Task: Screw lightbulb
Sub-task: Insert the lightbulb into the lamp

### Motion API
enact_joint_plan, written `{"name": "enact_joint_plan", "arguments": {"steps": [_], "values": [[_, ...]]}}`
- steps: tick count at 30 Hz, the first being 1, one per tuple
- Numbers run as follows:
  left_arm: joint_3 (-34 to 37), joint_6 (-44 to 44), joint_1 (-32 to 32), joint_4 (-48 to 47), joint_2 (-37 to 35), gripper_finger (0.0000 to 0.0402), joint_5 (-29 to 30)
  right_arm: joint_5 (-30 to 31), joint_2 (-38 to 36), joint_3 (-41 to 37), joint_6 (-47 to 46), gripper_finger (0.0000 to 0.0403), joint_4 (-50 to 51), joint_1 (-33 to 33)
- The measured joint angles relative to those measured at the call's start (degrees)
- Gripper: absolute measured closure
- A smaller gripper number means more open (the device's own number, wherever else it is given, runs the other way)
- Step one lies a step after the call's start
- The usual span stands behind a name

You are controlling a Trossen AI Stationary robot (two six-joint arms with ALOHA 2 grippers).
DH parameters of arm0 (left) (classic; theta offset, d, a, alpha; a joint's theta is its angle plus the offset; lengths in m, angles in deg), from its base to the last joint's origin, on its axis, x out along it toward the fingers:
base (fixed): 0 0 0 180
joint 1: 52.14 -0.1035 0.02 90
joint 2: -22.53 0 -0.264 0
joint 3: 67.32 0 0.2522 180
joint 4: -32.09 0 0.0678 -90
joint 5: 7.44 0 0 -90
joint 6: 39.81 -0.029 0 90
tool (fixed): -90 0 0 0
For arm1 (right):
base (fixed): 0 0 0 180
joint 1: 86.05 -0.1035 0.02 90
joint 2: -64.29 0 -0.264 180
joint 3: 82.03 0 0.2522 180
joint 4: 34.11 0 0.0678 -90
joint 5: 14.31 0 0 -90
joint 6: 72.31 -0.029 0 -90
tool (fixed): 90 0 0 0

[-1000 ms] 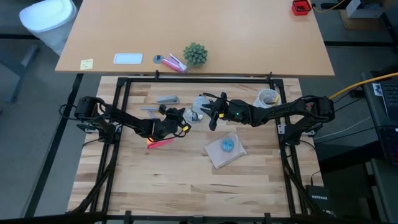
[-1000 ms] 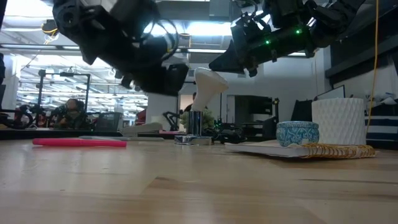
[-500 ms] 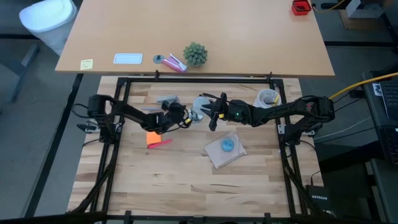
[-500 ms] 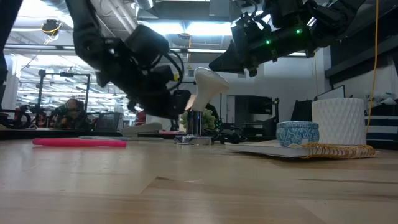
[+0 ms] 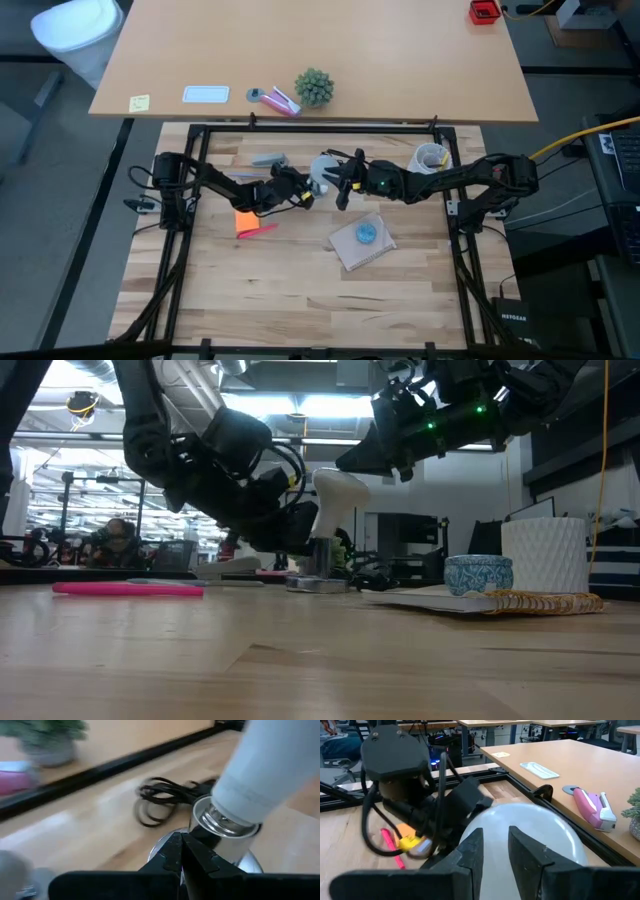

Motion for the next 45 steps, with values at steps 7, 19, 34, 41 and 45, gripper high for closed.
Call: {"name": "enact_joint_plan", "arguments": {"steps": [7,19,34,41,45], "values": [[-1.4,0.0,0.2,0.2,0.2,0.0401,-3.8,0.2,0.0,0.0,0.6,0.0313,-1.1,0.0],[-1.9,1.9,0.4,0.4,0.3,0.0401,-5.0,0.2,0.0,0.0,0.6,0.0313,-1.1,0.0],[-6.9,1.5,1.3,2.3,5.7,0.0401,-4.4,0.1,-0.1,0.1,0.8,0.0313,-0.7,0.0],[-6.6,0.0,1.7,1.4,4.8,0.0401,-3.7,0.1,-0.1,0.2,0.7,0.0313,-0.3,0.0],[-6.5,-0.3,2.9,1.0,4.1,0.0401,-1.7,0.1,-0.1,0.2,0.7,0.0313,-0.2,0.0]]}}
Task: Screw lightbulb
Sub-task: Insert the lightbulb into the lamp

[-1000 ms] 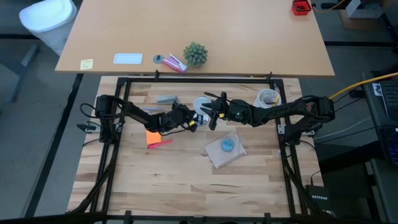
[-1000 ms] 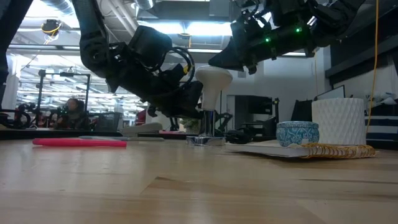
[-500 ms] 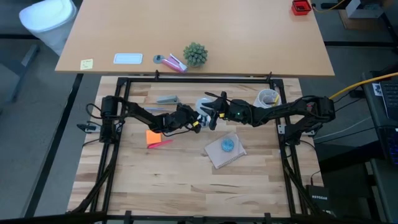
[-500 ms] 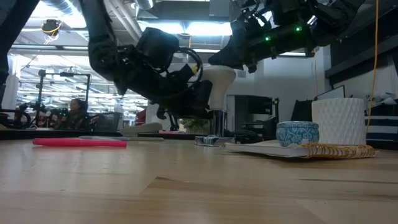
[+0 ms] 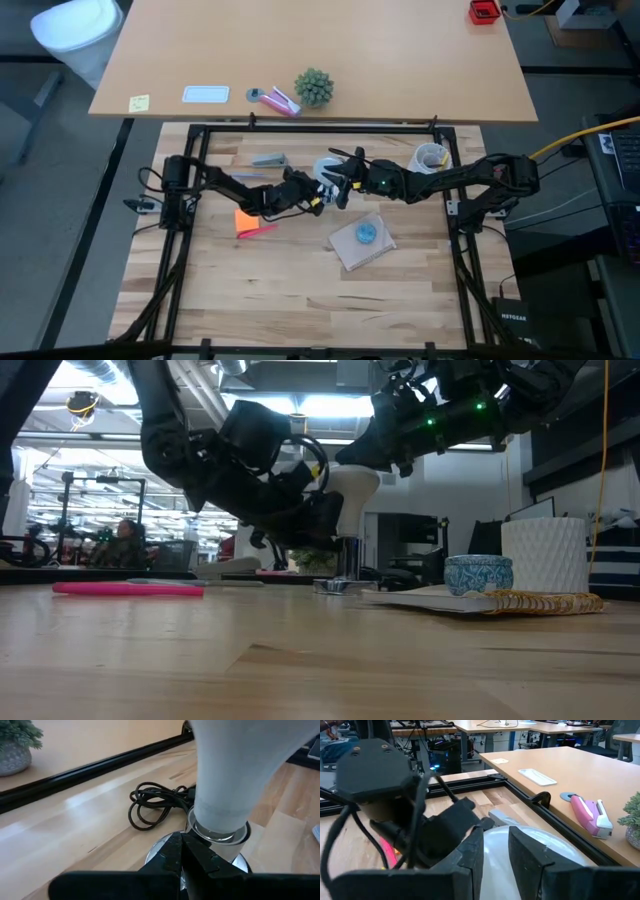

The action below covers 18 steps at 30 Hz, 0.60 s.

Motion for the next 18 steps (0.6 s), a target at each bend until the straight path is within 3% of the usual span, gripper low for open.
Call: {"name": "enact_joint_plan", "arguments": {"steps": [6,18], "values": [[0.1,-2.6,2.5,-0.3,-0.8,0.0401,3.2,0.0,0.0,0.0,-0.1,0.0313,0.1,0.0],[0.1,-2.7,2.5,-0.4,-0.9,0.0401,4.0,-1.5,0.0,0.0,-0.6,0.0313,0.5,0.0]]}}
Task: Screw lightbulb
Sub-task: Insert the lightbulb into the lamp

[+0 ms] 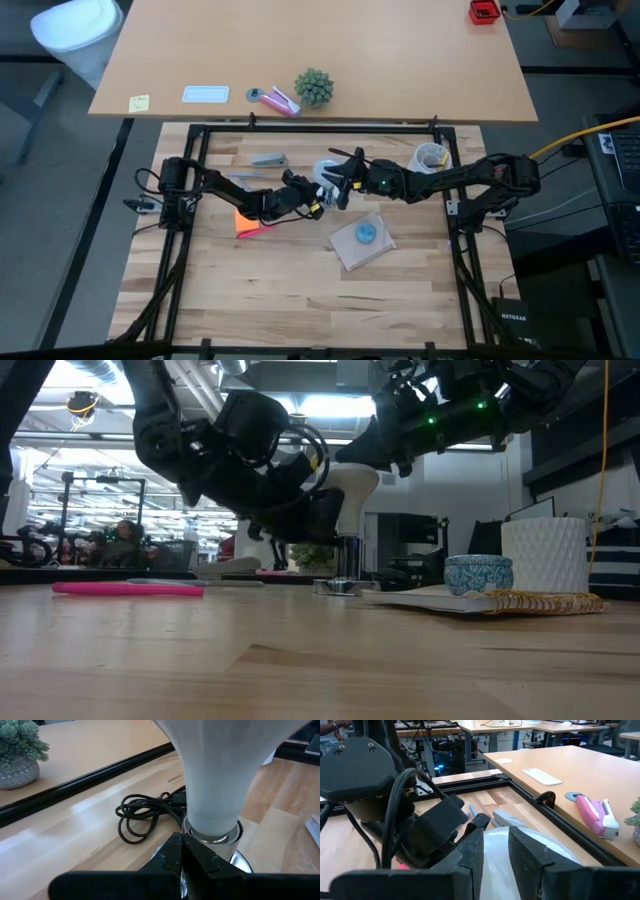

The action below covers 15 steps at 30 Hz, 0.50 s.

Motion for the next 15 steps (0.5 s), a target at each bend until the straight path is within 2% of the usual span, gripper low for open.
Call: {"name": "enact_joint_plan", "arguments": {"steps": [7,15], "values": [[-0.2,-1.4,-0.1,0.8,-0.2,0.0401,1.2,-0.1,0.0,0.0,-0.1,0.0313,1.2,0.0],[-0.2,-4.2,1.7,1.5,-0.2,0.0401,12.5,-0.2,0.0,0.0,-0.2,0.0313,1.2,0.0]]}}
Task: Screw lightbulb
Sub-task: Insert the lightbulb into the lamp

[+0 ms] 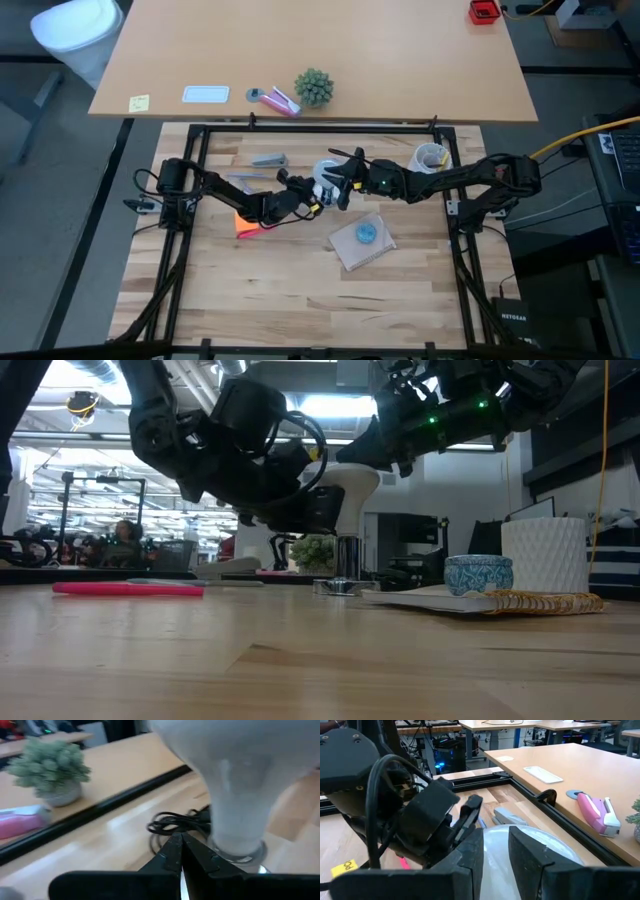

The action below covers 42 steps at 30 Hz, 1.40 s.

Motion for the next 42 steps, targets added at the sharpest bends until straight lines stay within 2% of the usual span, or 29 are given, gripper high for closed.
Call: {"name": "enact_joint_plan", "arguments": {"steps": [6,10,13,15,21,25,28,32,42], "values": [[0.0,0.0,2.3,-0.2,0.0,0.0401,8.7,0.0,0.0,0.0,0.0,0.0313,0.0,0.0],[0.0,0.0,4.2,0.1,0.0,0.0401,17.6,0.0,0.0,0.0,0.0,0.0313,0.0,0.0],[0.1,-2.3,5.8,3.5,0.0,0.0401,24.1,0.0,0.0,0.0,0.0,0.0313,0.0,0.0],[0.1,-7.1,6.6,8.2,0.1,0.0401,26.2,0.0,0.0,0.0,0.0,0.0313,0.0,0.0],[0.1,-30.8,7.7,31.8,0.1,0.0401,26.1,0.0,0.0,0.0,0.0,0.0313,0.0,0.0],[0.1,-42.2,7.8,42.2,0.1,0.0401,18.0,0.0,0.0,-0.1,0.0,0.0313,0.0,0.0],[0.1,-42.0,7.1,40.9,-0.3,0.0401,11.6,0.0,0.0,-0.1,0.0,0.0313,0.0,0.0],[0.1,-37.4,5.8,37.7,-0.3,0.0401,7.6,0.0,0.0,-0.1,0.0,0.0313,-0.1,0.0],[0.2,-32.8,7.2,32.6,-0.5,0.0401,6.9,0.0,0.1,-0.1,0.0,0.0313,-0.2,0.0]]}}
